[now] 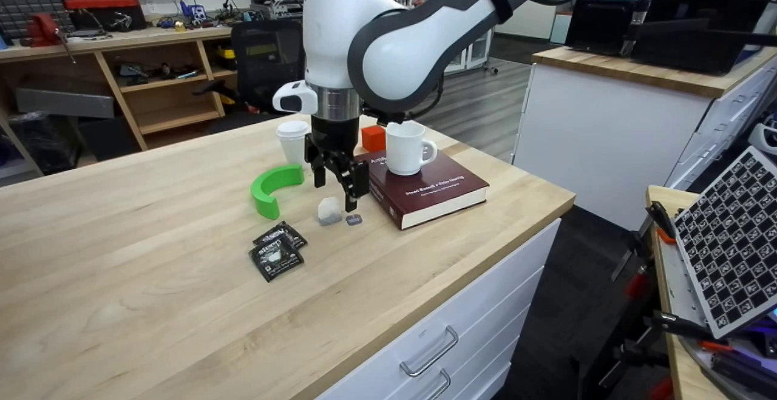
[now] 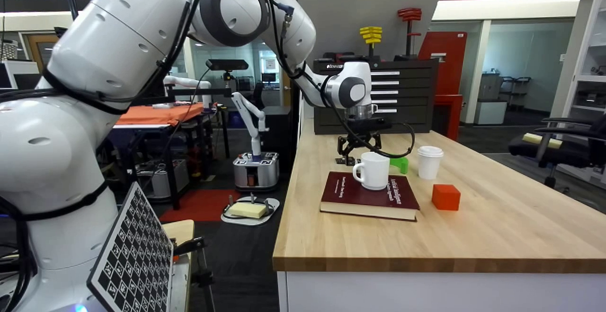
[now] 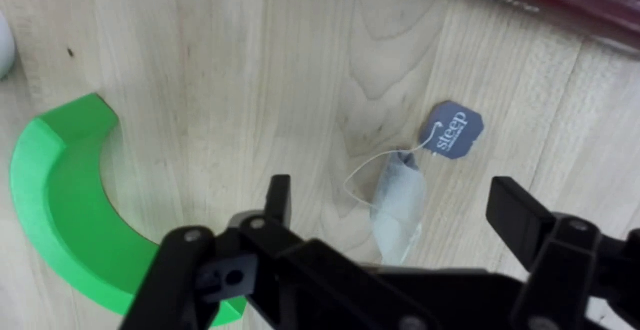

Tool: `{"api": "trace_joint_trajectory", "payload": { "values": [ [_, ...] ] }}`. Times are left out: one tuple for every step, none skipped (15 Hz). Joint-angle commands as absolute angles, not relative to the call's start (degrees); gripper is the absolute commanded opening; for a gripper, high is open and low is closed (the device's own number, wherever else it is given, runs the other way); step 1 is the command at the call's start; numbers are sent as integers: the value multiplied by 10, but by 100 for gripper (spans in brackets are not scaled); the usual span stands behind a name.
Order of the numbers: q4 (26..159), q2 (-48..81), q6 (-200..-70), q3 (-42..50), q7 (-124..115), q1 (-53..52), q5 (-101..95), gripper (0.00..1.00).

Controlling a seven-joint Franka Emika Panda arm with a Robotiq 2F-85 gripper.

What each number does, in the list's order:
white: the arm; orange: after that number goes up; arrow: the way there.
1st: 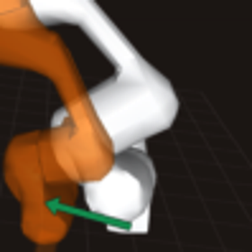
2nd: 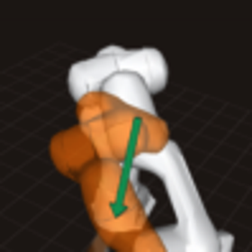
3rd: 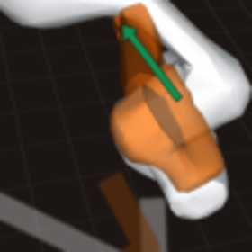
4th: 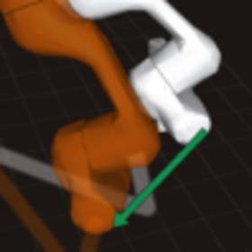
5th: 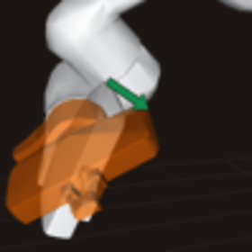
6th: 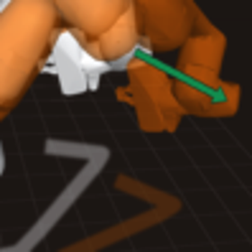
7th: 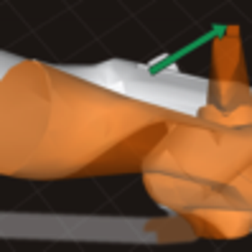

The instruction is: Pick up the teabag from the table and put it in the white mug

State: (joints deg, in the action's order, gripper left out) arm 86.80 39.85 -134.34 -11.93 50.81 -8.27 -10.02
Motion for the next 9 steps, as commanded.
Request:
{"api": "trace_joint_trajectory", "payload": {
  "values": [
    [851,405,-1358,-116,515,-87,-114,100],
    [850,404,-1354,-118,515,-86,-113,100],
    [851,402,-1347,-119,519,-84,-112,100],
    [851,402,-1336,-122,524,-82,-108,100],
    [854,400,-1330,-125,533,-79,-105,100],
    [854,400,-1324,-130,541,-76,-99,100],
    [853,402,-1318,-138,551,-72,-88,100],
    [852,405,-1322,-139,554,-74,-86,100],
    [851,407,-1326,-140,554,-77,-85,100]
  ]
}}
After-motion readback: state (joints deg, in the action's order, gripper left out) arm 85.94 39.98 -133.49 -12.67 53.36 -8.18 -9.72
